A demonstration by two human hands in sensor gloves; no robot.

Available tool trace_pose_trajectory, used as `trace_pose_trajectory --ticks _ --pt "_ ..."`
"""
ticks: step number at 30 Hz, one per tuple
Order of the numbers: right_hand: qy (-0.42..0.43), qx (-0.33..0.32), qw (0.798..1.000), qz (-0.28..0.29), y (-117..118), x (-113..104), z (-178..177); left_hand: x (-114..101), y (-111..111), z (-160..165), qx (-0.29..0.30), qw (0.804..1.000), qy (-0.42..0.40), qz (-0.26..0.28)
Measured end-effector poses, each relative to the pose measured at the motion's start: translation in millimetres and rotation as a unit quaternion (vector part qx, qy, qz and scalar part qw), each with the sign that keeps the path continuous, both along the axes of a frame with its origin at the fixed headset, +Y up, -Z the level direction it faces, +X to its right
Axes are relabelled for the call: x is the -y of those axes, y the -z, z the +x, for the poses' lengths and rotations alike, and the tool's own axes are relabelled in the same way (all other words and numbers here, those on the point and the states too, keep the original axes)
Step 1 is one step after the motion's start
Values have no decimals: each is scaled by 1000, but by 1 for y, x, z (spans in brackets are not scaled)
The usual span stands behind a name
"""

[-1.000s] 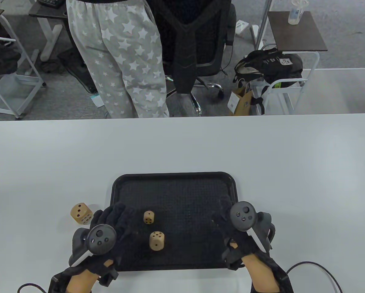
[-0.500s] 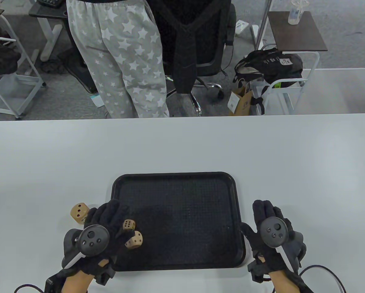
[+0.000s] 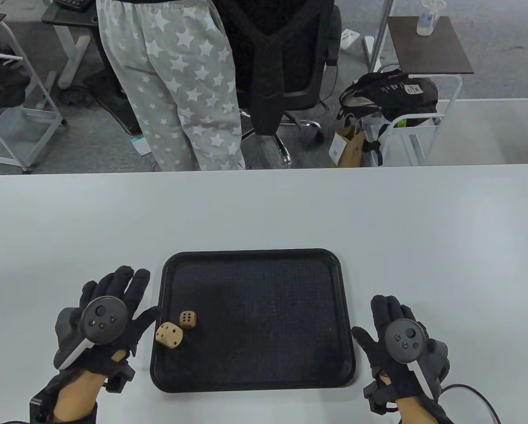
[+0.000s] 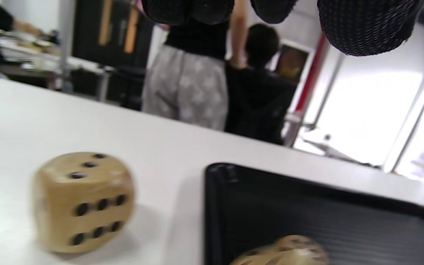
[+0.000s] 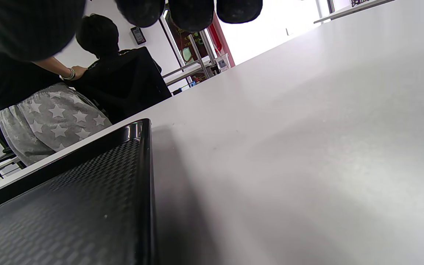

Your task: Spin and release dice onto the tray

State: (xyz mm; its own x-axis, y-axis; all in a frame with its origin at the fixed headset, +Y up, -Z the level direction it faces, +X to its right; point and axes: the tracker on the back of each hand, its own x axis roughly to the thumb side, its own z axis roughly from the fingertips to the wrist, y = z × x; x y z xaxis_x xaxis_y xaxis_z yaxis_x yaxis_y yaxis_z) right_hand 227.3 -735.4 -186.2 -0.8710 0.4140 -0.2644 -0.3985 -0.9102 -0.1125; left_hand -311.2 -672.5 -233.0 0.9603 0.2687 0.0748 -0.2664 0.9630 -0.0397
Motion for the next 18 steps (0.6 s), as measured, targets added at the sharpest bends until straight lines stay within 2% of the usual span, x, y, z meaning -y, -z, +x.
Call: trace_pose_trajectory --ticks 9,18 --pt "4 -6 1000 3 -1 1 1 45 25 -30 -65 993 66 -74" --pt "8 -9 1000 0 -2 1 2 80 36 -48 -103 982 86 -135"
